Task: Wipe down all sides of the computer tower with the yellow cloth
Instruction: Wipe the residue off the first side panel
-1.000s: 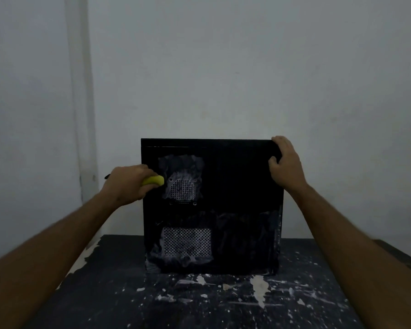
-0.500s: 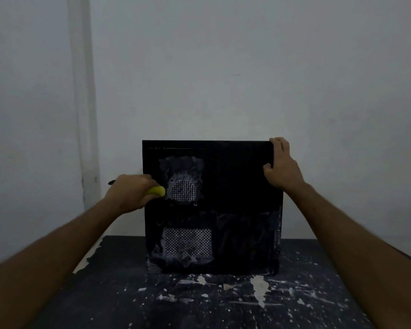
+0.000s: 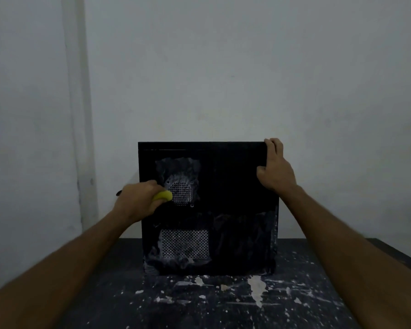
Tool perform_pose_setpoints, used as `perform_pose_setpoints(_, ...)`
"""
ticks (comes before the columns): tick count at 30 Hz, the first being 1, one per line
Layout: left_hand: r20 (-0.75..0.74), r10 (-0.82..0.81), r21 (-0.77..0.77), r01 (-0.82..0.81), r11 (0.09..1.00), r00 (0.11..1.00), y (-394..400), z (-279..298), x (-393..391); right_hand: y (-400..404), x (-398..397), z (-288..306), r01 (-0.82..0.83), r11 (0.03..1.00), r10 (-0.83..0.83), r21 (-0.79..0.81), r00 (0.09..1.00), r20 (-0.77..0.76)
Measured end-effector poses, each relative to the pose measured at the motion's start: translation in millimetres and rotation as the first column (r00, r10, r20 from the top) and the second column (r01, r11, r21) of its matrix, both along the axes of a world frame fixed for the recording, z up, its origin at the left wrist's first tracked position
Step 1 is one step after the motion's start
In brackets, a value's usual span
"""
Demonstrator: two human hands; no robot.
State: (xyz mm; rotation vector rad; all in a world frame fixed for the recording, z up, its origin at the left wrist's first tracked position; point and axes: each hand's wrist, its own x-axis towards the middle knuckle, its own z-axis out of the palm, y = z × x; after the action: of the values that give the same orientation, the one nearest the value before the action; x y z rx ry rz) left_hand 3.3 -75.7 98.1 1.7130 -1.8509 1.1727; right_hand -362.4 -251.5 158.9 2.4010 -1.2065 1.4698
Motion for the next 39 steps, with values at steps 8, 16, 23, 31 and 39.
perform_pose_setpoints(8, -0.027, -0.066, -0.136, 0.062, 0.989, 0.997, -4.6, 0.4, -13.0, -1.9, 0.7, -2.6, 0.013, 1.0, -0.013, -0.023, 1.0, -0.004)
perform_pose_setpoints(16, 0.144, -0.068, -0.023, 0.072, 0.997, 0.987, -8.9, 12.5, -18.3, 0.3, 2.4, -1.5, 0.015, 1.0, -0.015, -0.028, 1.0, -0.002)
perform_pose_setpoints(23, 0.16, -0.094, 0.004, 0.094, 0.996, 0.983, -17.2, 1.0, -27.0, -0.6, 2.7, -2.4, 0.014, 1.0, -0.014, -0.025, 1.0, 0.001)
perform_pose_setpoints(31, 0.067, -0.128, -0.121, 0.135, 0.983, 0.99, -27.3, -16.6, -50.4, -0.2, 1.6, -2.6, 0.015, 0.999, -0.015, -0.035, 1.0, -0.001)
perform_pose_setpoints(39, 0.039, -0.069, -0.177, 0.075, 0.981, 0.997, -40.5, -11.1, -66.7, -0.8, 2.0, -3.5, 0.009, 0.999, -0.009, -0.042, 1.0, -0.002)
